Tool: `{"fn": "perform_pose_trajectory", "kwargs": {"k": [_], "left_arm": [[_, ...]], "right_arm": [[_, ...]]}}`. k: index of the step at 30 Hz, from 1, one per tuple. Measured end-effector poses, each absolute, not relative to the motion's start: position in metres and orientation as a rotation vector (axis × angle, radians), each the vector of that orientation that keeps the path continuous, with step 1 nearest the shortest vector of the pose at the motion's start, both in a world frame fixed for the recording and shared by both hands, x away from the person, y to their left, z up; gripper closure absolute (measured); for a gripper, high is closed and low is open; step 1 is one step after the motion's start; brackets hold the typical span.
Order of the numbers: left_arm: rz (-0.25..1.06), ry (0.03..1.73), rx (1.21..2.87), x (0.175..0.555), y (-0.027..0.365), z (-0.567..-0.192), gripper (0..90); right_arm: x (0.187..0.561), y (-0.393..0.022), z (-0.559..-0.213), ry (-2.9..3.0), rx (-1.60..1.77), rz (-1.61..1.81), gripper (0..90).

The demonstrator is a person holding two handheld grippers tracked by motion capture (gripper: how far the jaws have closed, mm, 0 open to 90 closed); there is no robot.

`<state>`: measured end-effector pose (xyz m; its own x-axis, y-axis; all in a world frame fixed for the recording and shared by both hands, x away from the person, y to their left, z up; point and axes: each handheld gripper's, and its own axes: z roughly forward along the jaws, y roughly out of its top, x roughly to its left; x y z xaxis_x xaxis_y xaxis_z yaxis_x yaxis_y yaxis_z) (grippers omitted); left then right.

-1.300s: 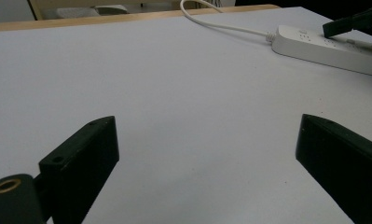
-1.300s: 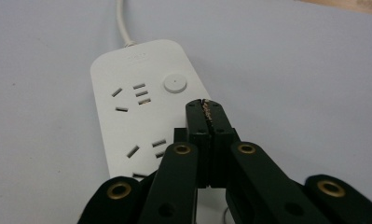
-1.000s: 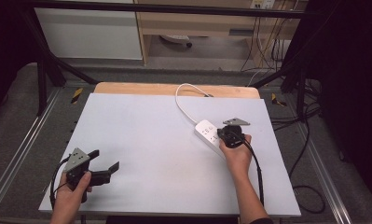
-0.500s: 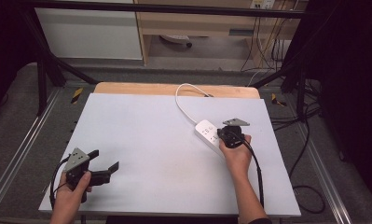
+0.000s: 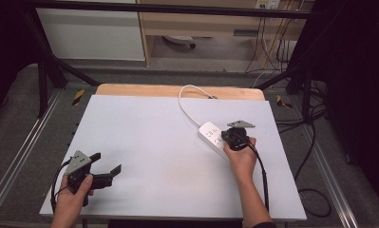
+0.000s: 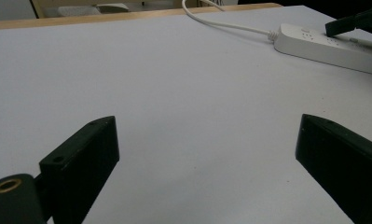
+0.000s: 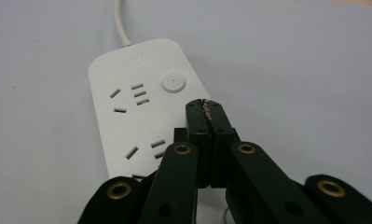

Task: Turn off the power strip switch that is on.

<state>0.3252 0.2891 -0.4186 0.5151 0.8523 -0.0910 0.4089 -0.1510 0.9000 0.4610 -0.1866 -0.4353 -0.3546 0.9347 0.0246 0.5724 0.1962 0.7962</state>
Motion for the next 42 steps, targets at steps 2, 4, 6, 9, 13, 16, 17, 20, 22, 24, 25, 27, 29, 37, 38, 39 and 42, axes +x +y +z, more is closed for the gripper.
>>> {"fn": "perform_pose_trajectory", "kwargs": {"k": [2,4,6,9,13,16,17,20,22,24,25,27,29,37,38,39,42], "left_arm": [[0.558,1.061,1.762,0.3255,0.2893,-0.4186,5.9],[0.558,1.063,1.761,0.3251,0.2892,-0.4185,5.9],[0.558,1.063,1.762,0.325,0.2891,-0.4186,5.9],[0.558,1.064,1.761,0.3255,0.2888,-0.4189,5.9],[0.558,1.065,1.765,0.3256,0.2889,-0.4189,5.9],[0.558,1.065,1.766,0.3256,0.2892,-0.419,5.9],[0.557,1.065,1.766,0.3256,0.2893,-0.419,5.9],[0.557,1.067,1.765,0.3258,0.2894,-0.4191,5.9],[0.558,1.067,1.765,0.3258,0.2896,-0.4191,5.9],[0.559,1.068,1.764,0.3259,0.2899,-0.4191,5.9],[0.559,1.069,1.763,0.326,0.29,-0.4191,5.9],[0.557,1.07,1.765,0.3262,0.2903,-0.4192,5.9],[0.558,1.069,1.769,0.3265,0.2903,-0.4195,5.9],[0.556,1.073,1.769,0.3266,0.2909,-0.4195,5.9],[0.555,1.071,1.767,0.3268,0.291,-0.4196,5.9],[0.554,1.072,1.768,0.3268,0.2911,-0.4196,5.9],[0.554,1.073,1.768,0.3269,0.291,-0.4196,5.9]], "right_arm": [[0.4611,-0.1866,-0.4352,2.006,1.403,1.016,90.0],[0.4611,-0.1864,-0.4349,2.01,1.401,1.012,90.0],[0.4611,-0.1865,-0.435,2.009,1.399,1.011,90.0],[0.4607,-0.1864,-0.4352,2.006,1.402,1.014,90.0],[0.4609,-0.1863,-0.4351,2.003,1.405,1.014,90.0],[0.4608,-0.1865,-0.4351,2.003,1.408,1.017,90.0],[0.4607,-0.1867,-0.4352,2.004,1.403,1.016,90.0],[0.4608,-0.1865,-0.435,2.005,1.406,1.016,90.0],[0.4609,-0.1866,-0.4349,2.008,1.403,1.016,90.0],[0.4609,-0.1868,-0.4347,2.009,1.407,1.019,90.0],[0.4605,-0.1861,-0.4346,2.01,1.403,1.011,90.0],[0.4603,-0.1856,-0.4347,2.009,1.393,1.006,90.0],[0.4604,-0.1851,-0.4347,2.01,1.385,0.999,90.0],[0.4611,-0.1869,-0.4343,2.008,1.416,1.02,90.0],[0.4615,-0.1875,-0.4342,2.008,1.42,1.026,90.0],[0.4618,-0.1878,-0.4341,2.009,1.424,1.029,90.0],[0.4621,-0.1879,-0.4336,2.005,1.433,1.033,90.0]]}}
